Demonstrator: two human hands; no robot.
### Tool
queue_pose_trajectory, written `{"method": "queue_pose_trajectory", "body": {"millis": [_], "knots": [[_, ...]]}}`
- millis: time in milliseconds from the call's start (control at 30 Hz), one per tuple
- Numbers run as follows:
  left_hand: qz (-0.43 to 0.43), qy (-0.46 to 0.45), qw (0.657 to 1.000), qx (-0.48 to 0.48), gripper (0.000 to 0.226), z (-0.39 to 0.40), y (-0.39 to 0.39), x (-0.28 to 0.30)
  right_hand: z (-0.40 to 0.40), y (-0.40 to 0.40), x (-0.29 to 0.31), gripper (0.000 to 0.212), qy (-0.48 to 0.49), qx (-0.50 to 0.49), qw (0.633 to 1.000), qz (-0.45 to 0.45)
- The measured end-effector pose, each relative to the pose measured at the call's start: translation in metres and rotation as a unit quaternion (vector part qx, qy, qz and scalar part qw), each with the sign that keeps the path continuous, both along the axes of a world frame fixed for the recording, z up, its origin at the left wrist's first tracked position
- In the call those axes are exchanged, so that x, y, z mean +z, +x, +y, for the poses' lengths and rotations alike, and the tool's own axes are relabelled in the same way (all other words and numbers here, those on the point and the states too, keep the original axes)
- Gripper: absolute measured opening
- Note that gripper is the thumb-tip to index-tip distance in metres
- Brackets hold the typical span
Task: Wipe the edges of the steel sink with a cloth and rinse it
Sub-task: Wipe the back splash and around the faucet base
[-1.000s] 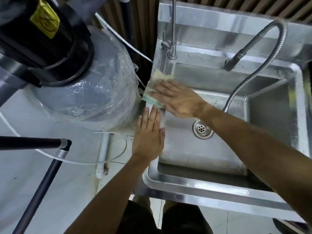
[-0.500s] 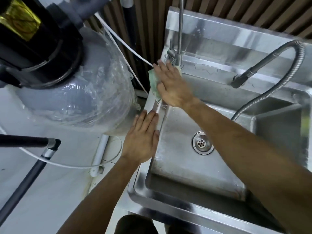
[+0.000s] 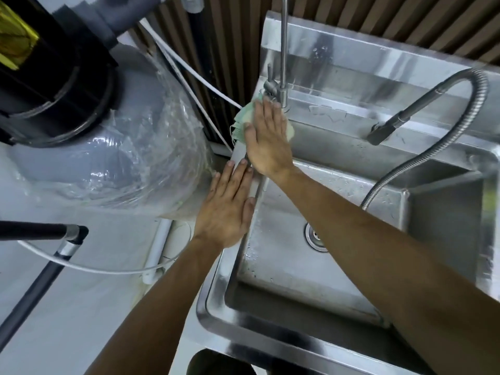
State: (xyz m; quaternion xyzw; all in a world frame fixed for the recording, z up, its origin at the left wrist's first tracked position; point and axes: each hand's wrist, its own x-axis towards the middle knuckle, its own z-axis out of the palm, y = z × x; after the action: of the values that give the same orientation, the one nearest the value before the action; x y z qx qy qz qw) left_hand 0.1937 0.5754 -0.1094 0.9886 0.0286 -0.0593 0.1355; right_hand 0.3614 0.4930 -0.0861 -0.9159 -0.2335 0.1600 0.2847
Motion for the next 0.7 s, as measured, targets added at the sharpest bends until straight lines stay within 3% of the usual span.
{"method": "queue_pose_trajectory", "body": {"millis": [133, 433, 533, 700], "knots": [[-0.007, 0.016, 1.000, -0.004, 0.063, 0.001, 0.002, -0.004, -0.028, 0.028, -0.017, 0.060, -0.059, 0.229, 0.962, -0.136], [-0.005, 0.012, 1.000, -0.003, 0.064, 0.000, 0.001, -0.002, 0.009, 0.010, -0.007, 0.065, -0.057, 0.044, 0.995, -0.069], [-0.009, 0.015, 1.000, -0.003, 0.063, 0.000, 0.001, -0.002, 0.001, -0.005, -0.009, 0.065, -0.066, 0.065, 0.994, -0.062], [-0.013, 0.023, 1.000, -0.005, 0.063, 0.000, 0.001, -0.003, 0.021, 0.045, -0.004, 0.062, -0.114, 0.105, 0.983, -0.103]]}}
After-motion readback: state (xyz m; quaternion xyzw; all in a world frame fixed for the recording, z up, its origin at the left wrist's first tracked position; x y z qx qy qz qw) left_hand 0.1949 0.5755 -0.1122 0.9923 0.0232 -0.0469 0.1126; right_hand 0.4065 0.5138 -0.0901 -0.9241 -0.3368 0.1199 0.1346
